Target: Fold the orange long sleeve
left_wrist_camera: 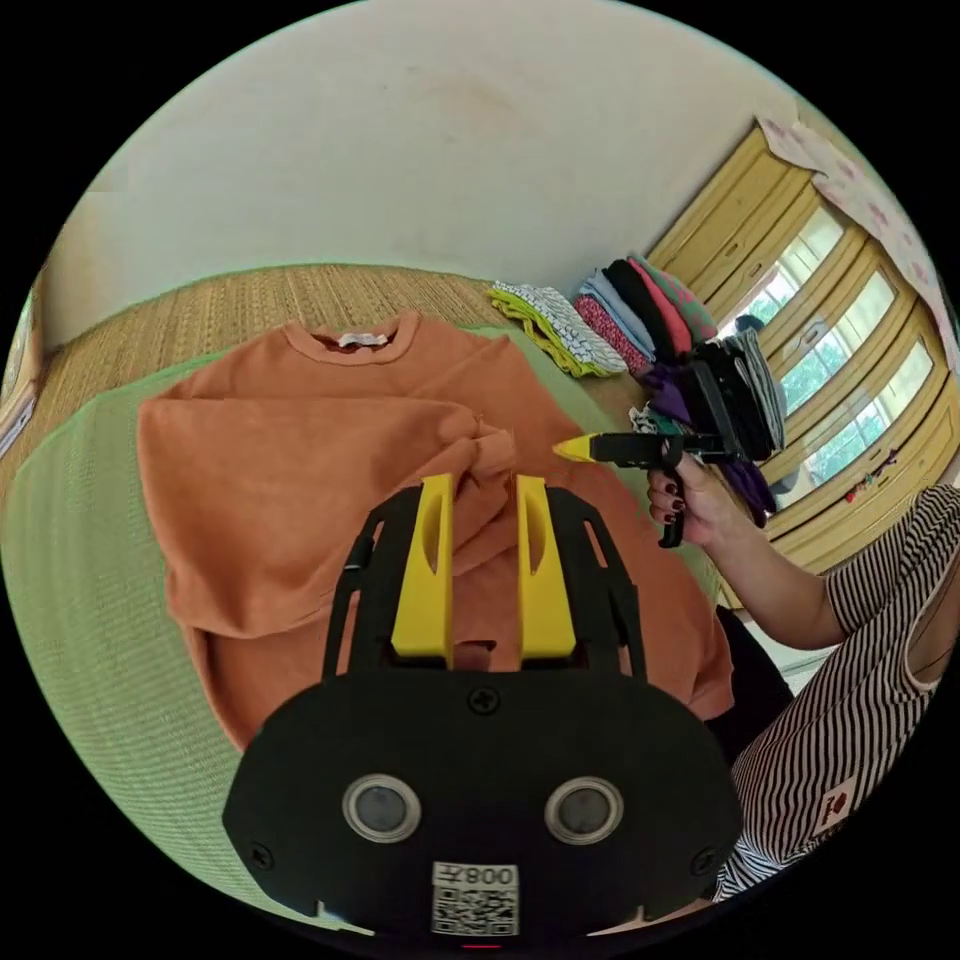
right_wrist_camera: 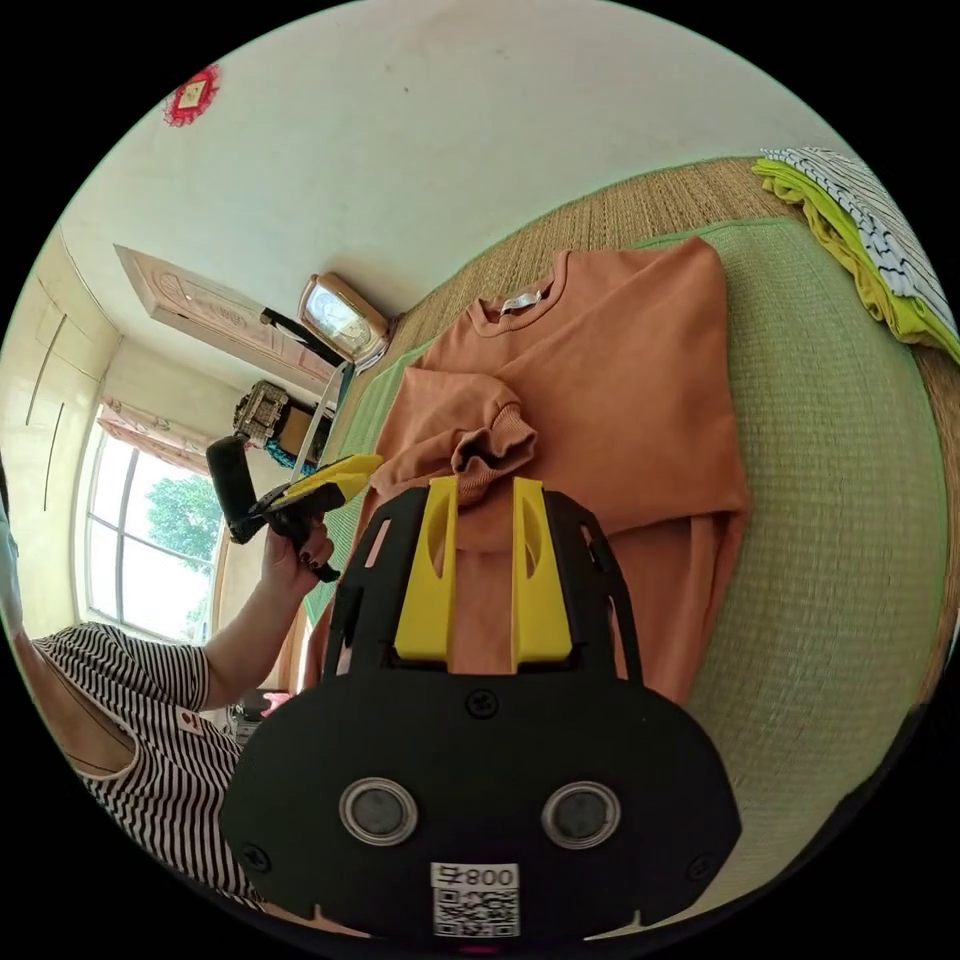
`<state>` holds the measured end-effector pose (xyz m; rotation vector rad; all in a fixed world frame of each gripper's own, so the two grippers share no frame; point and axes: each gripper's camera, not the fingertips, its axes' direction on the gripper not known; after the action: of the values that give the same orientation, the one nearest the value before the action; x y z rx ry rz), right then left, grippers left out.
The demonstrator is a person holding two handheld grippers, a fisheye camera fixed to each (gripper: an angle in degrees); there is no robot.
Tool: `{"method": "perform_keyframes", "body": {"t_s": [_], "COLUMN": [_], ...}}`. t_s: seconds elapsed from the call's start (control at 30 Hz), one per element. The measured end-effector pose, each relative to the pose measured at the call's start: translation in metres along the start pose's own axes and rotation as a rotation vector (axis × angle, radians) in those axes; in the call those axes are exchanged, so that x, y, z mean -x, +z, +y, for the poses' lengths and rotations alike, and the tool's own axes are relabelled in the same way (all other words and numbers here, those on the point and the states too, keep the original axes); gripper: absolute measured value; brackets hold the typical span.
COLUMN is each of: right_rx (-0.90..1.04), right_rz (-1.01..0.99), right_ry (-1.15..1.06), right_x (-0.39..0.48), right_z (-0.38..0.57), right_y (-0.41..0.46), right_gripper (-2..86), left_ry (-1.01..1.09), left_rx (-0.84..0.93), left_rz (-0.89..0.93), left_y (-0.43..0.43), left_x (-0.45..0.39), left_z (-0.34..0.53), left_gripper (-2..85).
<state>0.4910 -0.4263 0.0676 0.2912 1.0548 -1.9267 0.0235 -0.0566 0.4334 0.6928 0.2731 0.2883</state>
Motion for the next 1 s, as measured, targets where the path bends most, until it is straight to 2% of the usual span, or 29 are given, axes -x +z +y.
{"method": "perform_keyframes", "body": {"t_s": [0.23,0.37,0.57,0.63,0.73,0.83,1.0], "right_rx": [0.021,0.075,-0.06,-0.026,0.073,0.139,0.131], "right_rz": [-0.026,0.026,0.089,0.105,0.186,0.372,0.322], "right_ry": [0.069,0.06,-0.053,-0.11,-0.183,-0.242,-0.231], "right_x": [-0.02,-0.019,0.032,0.051,0.076,0.09,0.093], "right_z": [-0.021,-0.015,0.015,0.02,0.028,0.043,0.061], "right_y": [0.006,0.007,-0.033,-0.025,-0.002,0.019,0.011], "right_gripper": [7.0,4.0,1.7,1.1,0.6,0.5,0.4], "left_ry": [0.084,0.092,0.052,0.027,-0.019,-0.008,-0.098], "left_rx": [0.231,0.218,0.116,0.22,0.187,0.143,0.182], "left_rz": [-0.13,-0.116,-0.149,-0.149,-0.098,-0.14,-0.05], "left_y": [0.06,0.063,0.051,0.067,0.063,0.048,0.039], "left_x": [-0.034,-0.048,-0.062,-0.058,-0.058,-0.067,-0.063], "left_z": [0.003,0.021,0.04,0.047,0.06,0.078,0.124], "left_gripper": [4.8,2.9,0.8,0.5,0.3,0.2,0.2]}}
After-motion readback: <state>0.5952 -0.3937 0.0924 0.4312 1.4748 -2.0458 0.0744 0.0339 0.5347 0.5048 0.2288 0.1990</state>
